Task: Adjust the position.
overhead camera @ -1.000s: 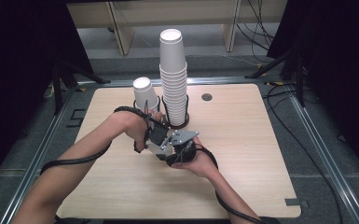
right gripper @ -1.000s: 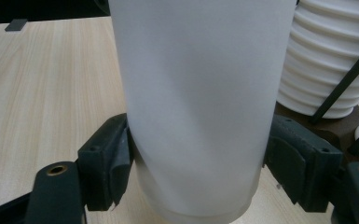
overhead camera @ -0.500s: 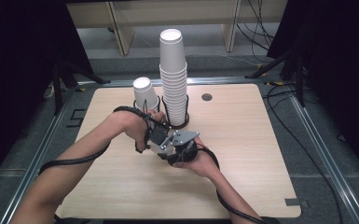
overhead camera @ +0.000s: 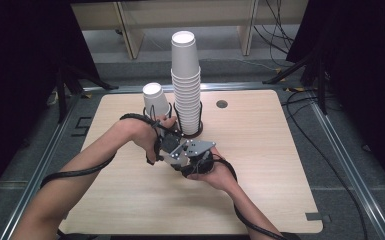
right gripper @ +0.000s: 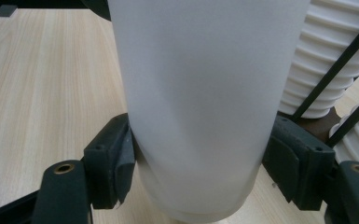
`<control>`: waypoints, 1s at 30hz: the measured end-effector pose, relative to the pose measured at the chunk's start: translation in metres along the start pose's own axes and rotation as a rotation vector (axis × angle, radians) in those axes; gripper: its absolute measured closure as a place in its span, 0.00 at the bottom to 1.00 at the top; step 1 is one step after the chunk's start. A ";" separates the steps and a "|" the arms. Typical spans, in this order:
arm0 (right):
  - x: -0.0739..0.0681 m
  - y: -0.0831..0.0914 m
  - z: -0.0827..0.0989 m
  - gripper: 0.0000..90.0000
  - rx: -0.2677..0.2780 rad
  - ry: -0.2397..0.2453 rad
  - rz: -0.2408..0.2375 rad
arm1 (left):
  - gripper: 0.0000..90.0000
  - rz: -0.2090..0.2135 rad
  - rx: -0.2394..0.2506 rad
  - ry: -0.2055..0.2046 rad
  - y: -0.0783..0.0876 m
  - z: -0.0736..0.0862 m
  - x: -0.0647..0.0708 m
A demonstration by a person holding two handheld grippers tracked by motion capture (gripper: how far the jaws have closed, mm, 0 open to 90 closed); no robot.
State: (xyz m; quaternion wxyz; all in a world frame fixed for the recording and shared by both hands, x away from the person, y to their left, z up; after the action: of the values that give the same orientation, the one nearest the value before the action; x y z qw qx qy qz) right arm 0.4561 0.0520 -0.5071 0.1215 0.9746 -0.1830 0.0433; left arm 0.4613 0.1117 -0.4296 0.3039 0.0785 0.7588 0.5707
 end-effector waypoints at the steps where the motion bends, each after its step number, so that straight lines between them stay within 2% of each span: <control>1: 0.000 0.000 0.000 0.33 -0.002 0.008 0.001 | 0.08 -0.010 0.004 0.010 0.000 0.000 0.000; 4: 0.000 0.003 0.000 0.33 0.006 0.005 0.011 | 0.04 -0.029 0.046 0.021 0.000 -0.002 -0.001; 6: -0.001 0.005 0.001 0.33 0.006 -0.037 0.024 | 0.02 -0.047 0.067 0.017 0.001 -0.002 -0.003; 7: 0.003 0.005 0.001 0.33 0.012 -0.005 0.028 | 0.01 -0.053 0.081 0.037 0.001 -0.002 -0.001; 8: 0.002 0.006 0.001 0.33 0.013 -0.014 0.025 | 0.00 -0.072 0.093 0.023 0.002 -0.003 -0.004; 10: 0.002 0.009 0.003 0.33 0.003 -0.039 0.037 | 0.00 -0.096 0.130 0.044 0.003 -0.003 -0.005; 11: 0.004 0.010 0.002 0.33 0.015 -0.025 0.035 | 0.00 -0.102 0.149 0.052 0.003 -0.003 -0.005; 13: 0.006 0.012 0.002 0.33 0.024 -0.023 0.044 | 0.00 -0.121 0.197 0.090 0.004 -0.004 -0.003; 14: 0.006 0.013 0.002 0.33 0.026 -0.025 0.042 | 0.00 -0.143 0.217 0.091 0.004 -0.004 -0.004; 15: 0.006 0.016 0.004 0.33 0.021 -0.048 0.061 | 0.00 -0.162 0.236 0.098 0.004 -0.003 -0.004; 16: 0.011 0.017 0.003 0.33 0.037 0.014 0.056 | 0.00 -0.188 0.262 0.124 0.004 -0.003 -0.004; 17: 0.006 0.020 0.005 0.33 0.028 -0.062 0.070 | 0.00 -0.205 0.278 0.140 0.005 -0.002 -0.005; 18: 0.007 0.021 0.005 0.33 0.037 -0.068 0.081 | 0.00 -0.226 0.304 0.155 0.005 -0.001 -0.005; 20: 0.014 0.024 0.004 0.33 0.057 -0.019 0.086 | 0.00 -0.267 0.355 0.193 0.006 0.000 -0.006; 22: 0.013 0.030 0.004 0.33 0.056 -0.060 0.093 | 0.00 -0.290 0.379 0.206 0.008 0.003 -0.006; 23: 0.016 0.031 0.003 0.33 0.071 -0.042 0.109 | 0.00 -0.296 0.392 0.209 0.009 0.004 -0.006; 25: 0.016 0.035 0.003 0.33 0.076 -0.065 0.113 | 0.00 -0.332 0.416 0.225 0.011 0.006 -0.007; 26: 0.017 0.037 0.003 0.33 0.074 -0.068 0.119 | 0.00 -0.350 0.422 0.247 0.013 0.008 -0.007; 27: 0.017 0.039 0.003 0.33 0.074 -0.078 0.125 | 0.00 -0.357 0.431 0.247 0.014 0.009 -0.008; 28: 0.019 0.040 0.002 0.32 0.084 -0.061 0.125 | 0.00 -0.387 0.473 0.284 0.013 0.008 -0.008; 30: 0.019 0.043 0.000 0.32 0.099 -0.092 0.132 | 0.00 -0.398 0.489 0.298 0.016 0.012 -0.008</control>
State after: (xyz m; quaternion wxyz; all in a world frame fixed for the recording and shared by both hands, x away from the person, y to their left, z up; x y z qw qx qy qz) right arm 0.4579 0.0064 -0.4955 0.0616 0.9661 -0.2501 0.0153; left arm 0.4705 0.1226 -0.4140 0.2674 -0.0848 0.9096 0.3066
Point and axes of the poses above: each handheld gripper's, and its own axes: y roughly backward along the jaws, z roughly out of its underside, x roughly to its right, the point moved 9 cm from there along -y, roughly forward along the jaws, and after that the axes turned 15 degrees about x, right-handed, at the moved point
